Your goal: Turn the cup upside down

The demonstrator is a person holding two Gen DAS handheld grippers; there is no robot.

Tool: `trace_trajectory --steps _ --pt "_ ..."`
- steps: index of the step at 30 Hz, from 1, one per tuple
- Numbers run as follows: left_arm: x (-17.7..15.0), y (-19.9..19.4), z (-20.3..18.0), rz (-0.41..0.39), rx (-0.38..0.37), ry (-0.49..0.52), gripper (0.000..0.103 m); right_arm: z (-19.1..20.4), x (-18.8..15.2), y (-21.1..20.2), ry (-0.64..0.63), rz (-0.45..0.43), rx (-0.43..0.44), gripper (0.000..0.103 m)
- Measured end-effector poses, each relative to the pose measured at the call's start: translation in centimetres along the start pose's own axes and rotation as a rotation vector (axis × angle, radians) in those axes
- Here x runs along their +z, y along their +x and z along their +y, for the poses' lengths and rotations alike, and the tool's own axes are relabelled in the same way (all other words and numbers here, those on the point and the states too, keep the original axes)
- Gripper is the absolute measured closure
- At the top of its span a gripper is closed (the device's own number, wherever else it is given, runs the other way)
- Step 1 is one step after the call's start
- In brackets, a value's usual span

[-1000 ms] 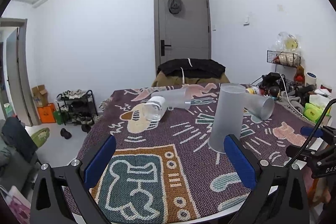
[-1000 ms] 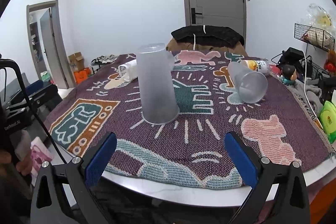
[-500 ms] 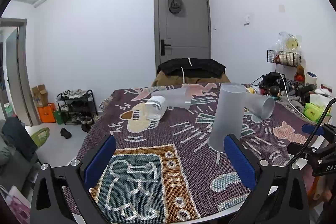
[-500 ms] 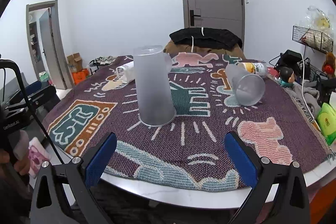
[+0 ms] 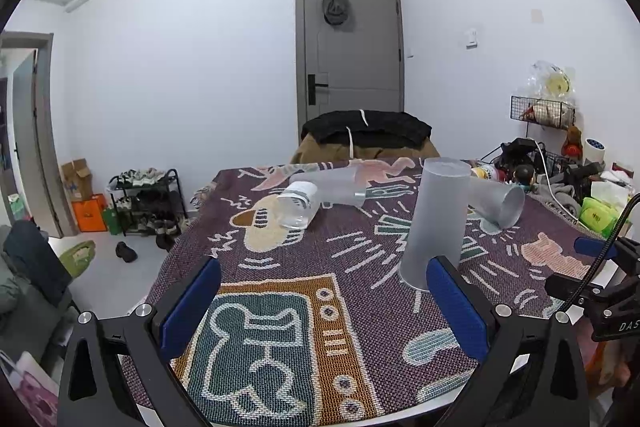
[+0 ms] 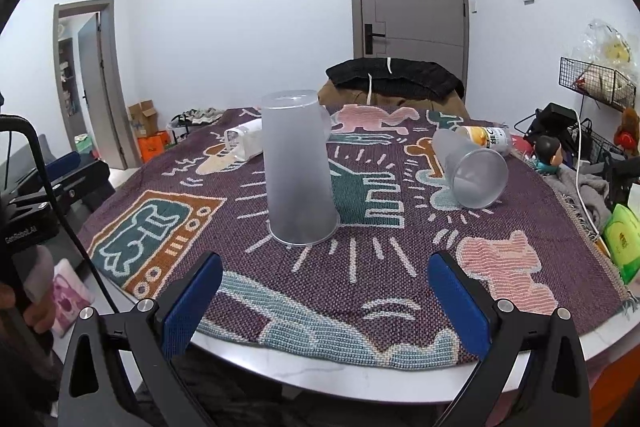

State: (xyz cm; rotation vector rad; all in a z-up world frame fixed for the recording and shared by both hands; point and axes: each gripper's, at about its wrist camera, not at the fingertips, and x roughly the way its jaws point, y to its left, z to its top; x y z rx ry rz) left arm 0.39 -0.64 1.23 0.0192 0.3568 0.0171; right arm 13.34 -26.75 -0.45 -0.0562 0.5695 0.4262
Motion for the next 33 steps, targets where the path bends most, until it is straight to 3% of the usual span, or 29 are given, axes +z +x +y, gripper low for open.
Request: trace_trajectory --steps 33 --pt "0.48 0.05 -0.37 0.006 -0.012 0.01 0.0 0.3 -0.07 0.14 -0.003 -0.015 -0.007 0.0"
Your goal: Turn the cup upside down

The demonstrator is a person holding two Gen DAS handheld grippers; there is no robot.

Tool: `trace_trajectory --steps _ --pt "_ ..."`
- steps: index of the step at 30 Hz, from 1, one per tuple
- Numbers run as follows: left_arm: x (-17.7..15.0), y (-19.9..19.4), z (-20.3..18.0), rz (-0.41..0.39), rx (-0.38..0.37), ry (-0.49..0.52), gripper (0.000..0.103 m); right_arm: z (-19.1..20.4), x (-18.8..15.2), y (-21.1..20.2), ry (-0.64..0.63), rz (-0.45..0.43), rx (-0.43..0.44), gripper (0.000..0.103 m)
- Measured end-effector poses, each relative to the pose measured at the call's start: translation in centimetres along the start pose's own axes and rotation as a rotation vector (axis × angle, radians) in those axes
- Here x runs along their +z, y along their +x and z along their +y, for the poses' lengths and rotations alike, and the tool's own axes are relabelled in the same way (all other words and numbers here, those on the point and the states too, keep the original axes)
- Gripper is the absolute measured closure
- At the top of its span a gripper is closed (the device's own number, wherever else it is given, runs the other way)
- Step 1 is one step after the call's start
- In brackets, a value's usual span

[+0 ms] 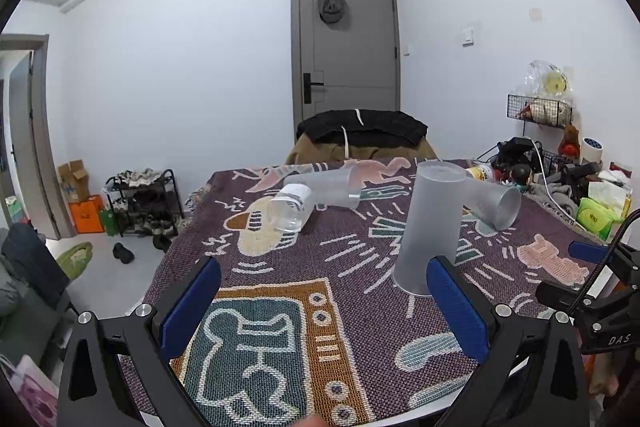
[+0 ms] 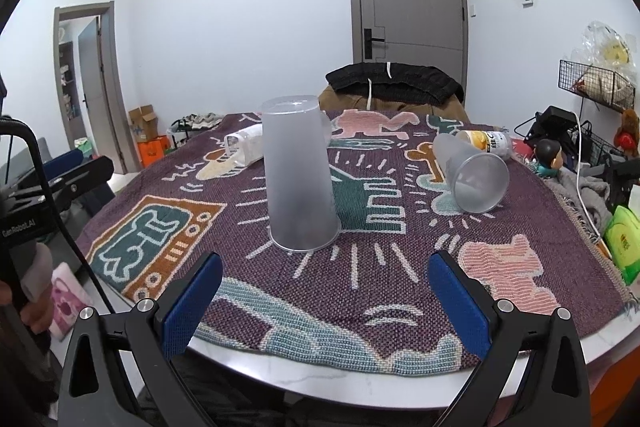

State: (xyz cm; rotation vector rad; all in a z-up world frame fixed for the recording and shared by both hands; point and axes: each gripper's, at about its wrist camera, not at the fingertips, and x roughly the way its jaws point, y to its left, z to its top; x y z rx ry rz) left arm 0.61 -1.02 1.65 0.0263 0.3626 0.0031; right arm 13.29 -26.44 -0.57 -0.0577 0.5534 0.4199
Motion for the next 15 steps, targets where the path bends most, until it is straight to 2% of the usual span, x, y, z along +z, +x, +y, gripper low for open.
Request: trace_trajectory --steps 10,15 --pt "0.03 -0.11 -0.08 0.0 -0.002 -0.008 0.0 -0.29 0.0 0.02 0.001 0.002 -0.015 0.0" --pt "0.02 -0.16 -0.57 -0.011 0.006 0.027 0.0 0.0 -0.43 0.54 -0.007 0.017 -0.01 0.0"
